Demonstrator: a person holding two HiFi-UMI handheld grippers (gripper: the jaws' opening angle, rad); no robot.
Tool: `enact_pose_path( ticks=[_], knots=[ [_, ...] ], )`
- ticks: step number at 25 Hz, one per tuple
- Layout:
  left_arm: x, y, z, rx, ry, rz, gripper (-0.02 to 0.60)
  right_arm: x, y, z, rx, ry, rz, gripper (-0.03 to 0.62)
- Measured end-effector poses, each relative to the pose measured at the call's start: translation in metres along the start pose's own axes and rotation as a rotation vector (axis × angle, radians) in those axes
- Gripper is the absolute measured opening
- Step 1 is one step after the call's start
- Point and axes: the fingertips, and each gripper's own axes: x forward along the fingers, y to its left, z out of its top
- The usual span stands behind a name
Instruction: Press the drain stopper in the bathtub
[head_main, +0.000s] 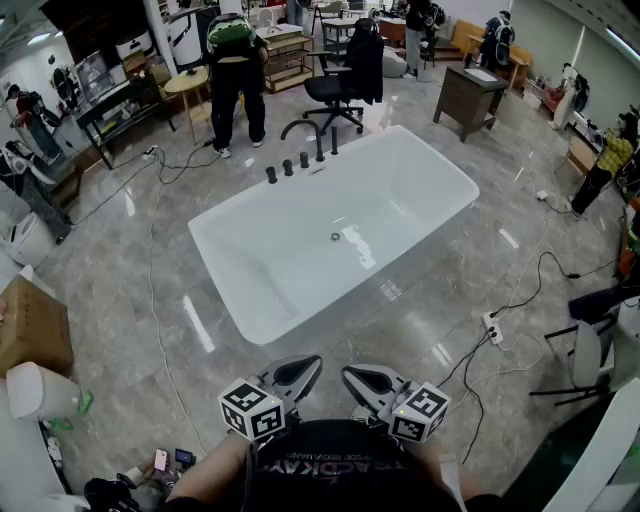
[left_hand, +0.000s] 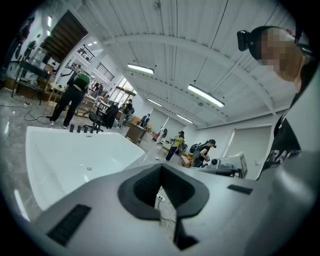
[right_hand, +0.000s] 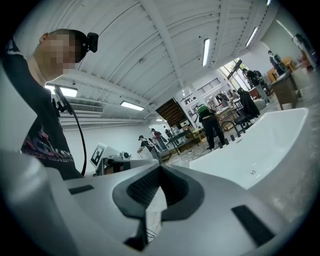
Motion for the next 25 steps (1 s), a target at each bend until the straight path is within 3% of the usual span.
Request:
enact_pose_path(
  ticks=[25],
  knots=[
    [-0.001,0.002,0.004,0.007,-0.009,-0.002,0.006,0.002,0.004,0.007,-0.04,-0.023,0.02,0.009]
  ],
)
